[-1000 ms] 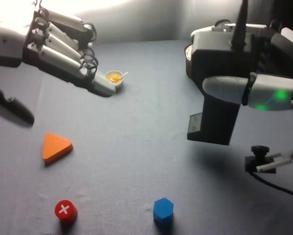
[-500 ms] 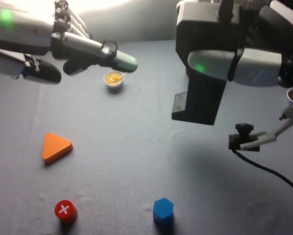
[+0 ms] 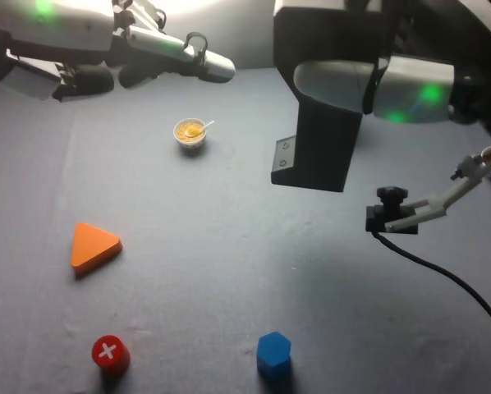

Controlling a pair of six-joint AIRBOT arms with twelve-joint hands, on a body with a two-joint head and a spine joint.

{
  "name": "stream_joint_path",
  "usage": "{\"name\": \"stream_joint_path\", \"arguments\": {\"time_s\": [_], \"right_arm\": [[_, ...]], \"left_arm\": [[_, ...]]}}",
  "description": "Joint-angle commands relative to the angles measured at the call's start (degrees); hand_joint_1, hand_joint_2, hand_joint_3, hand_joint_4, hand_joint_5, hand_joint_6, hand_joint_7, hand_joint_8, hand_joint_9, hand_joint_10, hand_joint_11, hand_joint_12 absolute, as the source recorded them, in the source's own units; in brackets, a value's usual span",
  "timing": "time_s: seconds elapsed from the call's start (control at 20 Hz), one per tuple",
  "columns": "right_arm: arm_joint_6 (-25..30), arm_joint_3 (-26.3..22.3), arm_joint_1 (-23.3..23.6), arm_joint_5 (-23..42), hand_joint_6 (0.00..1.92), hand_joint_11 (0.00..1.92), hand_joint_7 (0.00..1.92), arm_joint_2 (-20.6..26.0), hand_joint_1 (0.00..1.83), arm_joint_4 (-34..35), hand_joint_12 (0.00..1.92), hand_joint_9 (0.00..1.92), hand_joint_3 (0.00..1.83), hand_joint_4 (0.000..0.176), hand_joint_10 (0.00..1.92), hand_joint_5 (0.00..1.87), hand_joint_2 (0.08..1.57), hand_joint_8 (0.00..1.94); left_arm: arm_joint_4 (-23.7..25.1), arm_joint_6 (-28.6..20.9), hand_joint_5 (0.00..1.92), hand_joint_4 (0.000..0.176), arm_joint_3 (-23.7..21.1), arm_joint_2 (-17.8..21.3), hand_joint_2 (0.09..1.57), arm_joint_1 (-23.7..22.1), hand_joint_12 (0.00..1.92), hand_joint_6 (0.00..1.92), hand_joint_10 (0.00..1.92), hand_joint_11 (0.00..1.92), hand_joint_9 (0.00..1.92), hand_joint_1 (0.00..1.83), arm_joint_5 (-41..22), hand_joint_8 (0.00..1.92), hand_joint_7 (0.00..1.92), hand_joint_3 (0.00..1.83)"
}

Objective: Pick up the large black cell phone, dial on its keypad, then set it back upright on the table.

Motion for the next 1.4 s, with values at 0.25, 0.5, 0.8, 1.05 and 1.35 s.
{"name": "stream_joint_path", "arguments": {"time_s": [0.25, 0.5, 0.8, 1.05, 1.35], "right_arm": [[0.8, 0.3, 2.4, 6.1, 0.92, 0.77, 0.73, 0.0, 1.35, -1.6, 1.54, 0.76, 0.00, 0.000, 1.51, 0.89, 1.20, 1.42], [0.8, 0.6, 2.8, 5.9, 0.98, 0.82, 0.73, -0.3, 1.35, -1.7, 1.41, 0.81, 0.00, 0.000, 1.46, 0.88, 1.19, 1.37], [0.8, 0.9, 3.0, 5.9, 0.96, 0.79, 0.71, -0.3, 1.35, -1.7, 1.47, 0.77, 0.00, 0.000, 1.51, 0.88, 1.20, 1.42], [0.8, 1.2, 3.0, 5.9, 0.91, 0.83, 0.72, -0.4, 1.35, -1.7, 1.42, 0.81, 0.00, 0.000, 1.47, 0.90, 1.19, 1.41], [0.8, 1.3, 3.0, 6.0, 0.95, 0.79, 0.73, -0.4, 1.35, -1.7, 1.49, 0.77, 0.00, 0.000, 1.51, 0.89, 1.19, 1.39]], "left_arm": [[-4.1, 0.4, 0.00, 0.114, -0.7, -0.3, 1.00, -0.5, 1.92, 0.00, 1.91, 0.31, 0.62, 1.47, 3.5, 1.72, 0.56, 0.65], [-5.7, 1.3, 0.00, 0.112, -0.8, -1.3, 1.06, -0.4, 1.92, 0.00, 1.92, 0.36, 0.59, 1.46, 4.5, 1.71, 0.53, 0.54], [-6.7, 1.8, 0.00, 0.131, -1.9, -1.9, 1.02, 0.8, 1.92, 0.00, 1.92, 0.24, 0.60, 1.47, 5.8, 1.73, 0.55, 0.62], [-7.8, 2.2, 0.00, 0.122, -3.1, -2.8, 1.02, 1.3, 1.92, 0.00, 1.92, 0.23, 0.60, 1.47, 6.9, 1.72, 0.56, 0.62], [-9.2, 2.1, 0.00, 0.114, -6.2, -3.5, 0.95, 1.6, 1.92, 0.00, 1.92, 0.24, 0.64, 1.48, 8.1, 1.73, 0.59, 0.73]]}}
